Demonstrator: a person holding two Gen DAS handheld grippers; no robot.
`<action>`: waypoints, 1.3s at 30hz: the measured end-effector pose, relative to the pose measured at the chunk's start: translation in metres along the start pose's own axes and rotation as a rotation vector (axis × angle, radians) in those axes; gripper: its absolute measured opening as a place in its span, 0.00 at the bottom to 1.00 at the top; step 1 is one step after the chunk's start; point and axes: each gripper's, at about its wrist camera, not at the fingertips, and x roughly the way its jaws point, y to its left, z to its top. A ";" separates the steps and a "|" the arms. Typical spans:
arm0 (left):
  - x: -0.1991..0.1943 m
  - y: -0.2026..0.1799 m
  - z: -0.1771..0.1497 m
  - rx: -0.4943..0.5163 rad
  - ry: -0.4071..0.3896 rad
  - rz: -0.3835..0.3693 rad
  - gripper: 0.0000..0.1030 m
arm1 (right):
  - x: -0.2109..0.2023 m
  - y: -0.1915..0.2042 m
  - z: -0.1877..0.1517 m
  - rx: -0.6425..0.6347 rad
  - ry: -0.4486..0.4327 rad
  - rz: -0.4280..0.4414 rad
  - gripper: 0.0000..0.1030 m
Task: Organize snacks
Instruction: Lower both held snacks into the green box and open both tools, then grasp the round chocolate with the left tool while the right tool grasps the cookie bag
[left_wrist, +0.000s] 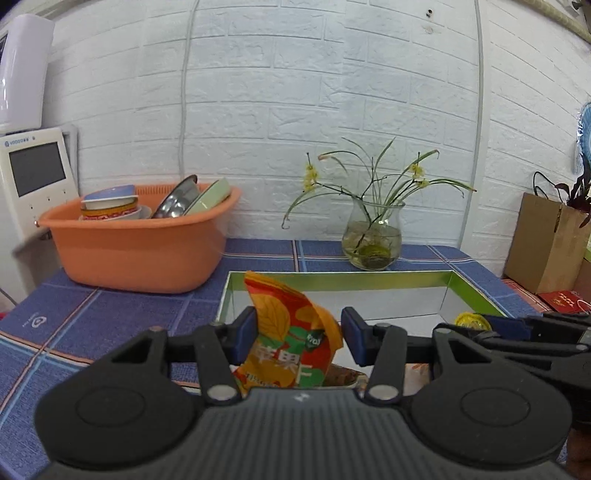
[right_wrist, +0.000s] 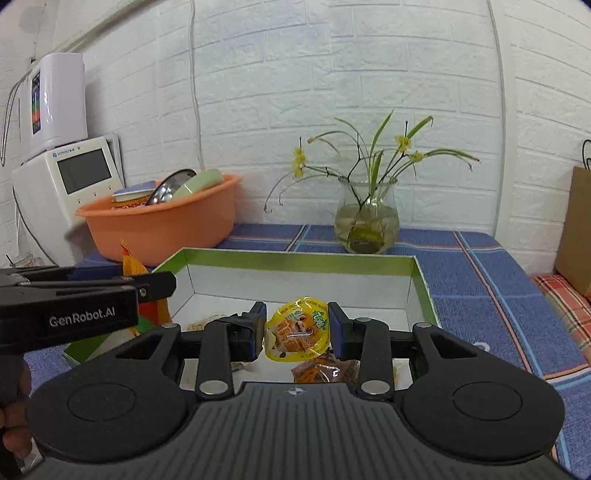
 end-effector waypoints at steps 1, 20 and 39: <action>0.001 0.001 -0.001 0.000 -0.001 0.011 0.49 | 0.002 0.000 -0.002 0.004 0.013 -0.005 0.60; -0.016 0.007 0.007 0.010 -0.086 0.080 0.88 | -0.019 -0.022 -0.001 0.083 0.031 -0.015 0.97; -0.062 -0.042 -0.072 0.265 0.134 -0.158 0.97 | -0.156 -0.092 -0.077 0.213 0.112 -0.047 1.00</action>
